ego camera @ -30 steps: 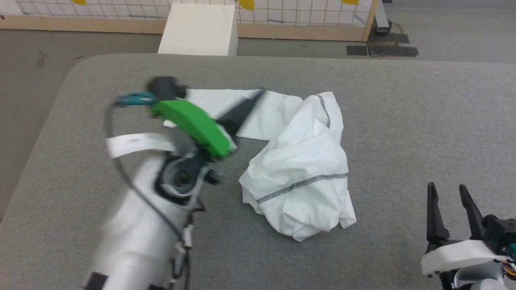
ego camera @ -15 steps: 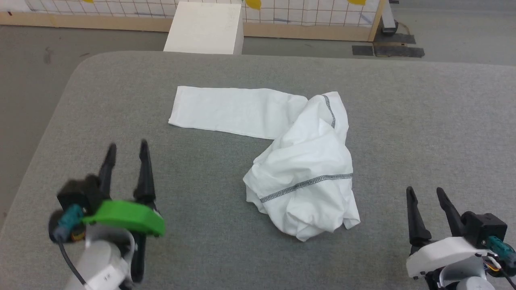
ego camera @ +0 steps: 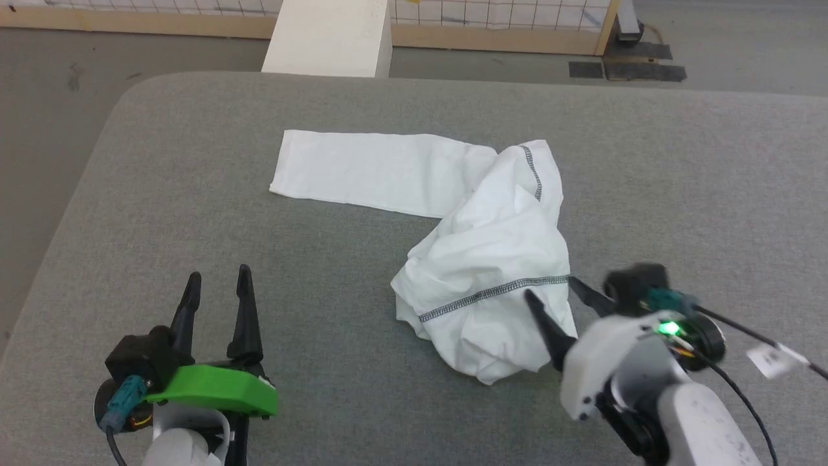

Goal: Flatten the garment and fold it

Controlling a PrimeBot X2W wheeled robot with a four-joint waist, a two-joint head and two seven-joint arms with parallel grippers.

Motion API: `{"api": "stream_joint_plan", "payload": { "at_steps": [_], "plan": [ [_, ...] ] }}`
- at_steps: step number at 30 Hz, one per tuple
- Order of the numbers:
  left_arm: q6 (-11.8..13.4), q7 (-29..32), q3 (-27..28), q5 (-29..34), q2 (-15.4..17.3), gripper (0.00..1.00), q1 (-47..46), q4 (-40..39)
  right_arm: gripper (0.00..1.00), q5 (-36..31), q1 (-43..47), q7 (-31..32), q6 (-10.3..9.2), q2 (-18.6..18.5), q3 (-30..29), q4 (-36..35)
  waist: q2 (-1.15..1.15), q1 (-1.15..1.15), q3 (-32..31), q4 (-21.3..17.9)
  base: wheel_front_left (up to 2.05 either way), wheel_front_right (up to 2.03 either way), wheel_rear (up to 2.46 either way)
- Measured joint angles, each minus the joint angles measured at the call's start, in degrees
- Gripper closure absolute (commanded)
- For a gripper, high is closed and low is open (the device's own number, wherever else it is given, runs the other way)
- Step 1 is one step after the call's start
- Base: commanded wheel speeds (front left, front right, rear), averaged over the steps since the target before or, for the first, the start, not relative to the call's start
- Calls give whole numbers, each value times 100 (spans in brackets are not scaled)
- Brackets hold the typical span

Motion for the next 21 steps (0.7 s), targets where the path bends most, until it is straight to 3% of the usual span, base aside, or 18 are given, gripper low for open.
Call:
{"api": "stream_joint_plan", "payload": {
  "at_steps": [6,11,12,13,18,21],
  "plan": [
    [-193,0,149,102,-179,0,0,-12,0,-378,-484,1359,1,3,519,87,0,0,158,94,0,0,0],
    [-298,0,218,220,-266,0,-24,15,0,-602,-595,1858,0,4,569,229,0,0,298,200,0,0,0],
    [-313,0,235,249,-286,0,-24,21,72,-600,-598,1898,0,1,565,226,0,0,323,215,0,0,0],
    [-332,0,257,263,-299,0,-24,20,100,-597,-604,1909,0,1,567,215,0,0,349,225,0,0,0],
    [-385,0,320,299,-323,0,-40,42,100,-495,-606,1913,0,1,514,-42,0,0,408,203,0,0,0],
    [-426,0,315,336,-343,0,-80,47,100,-436,-586,2232,1,-241,488,-334,0,0,408,169,0,0,0]
  ]
}}
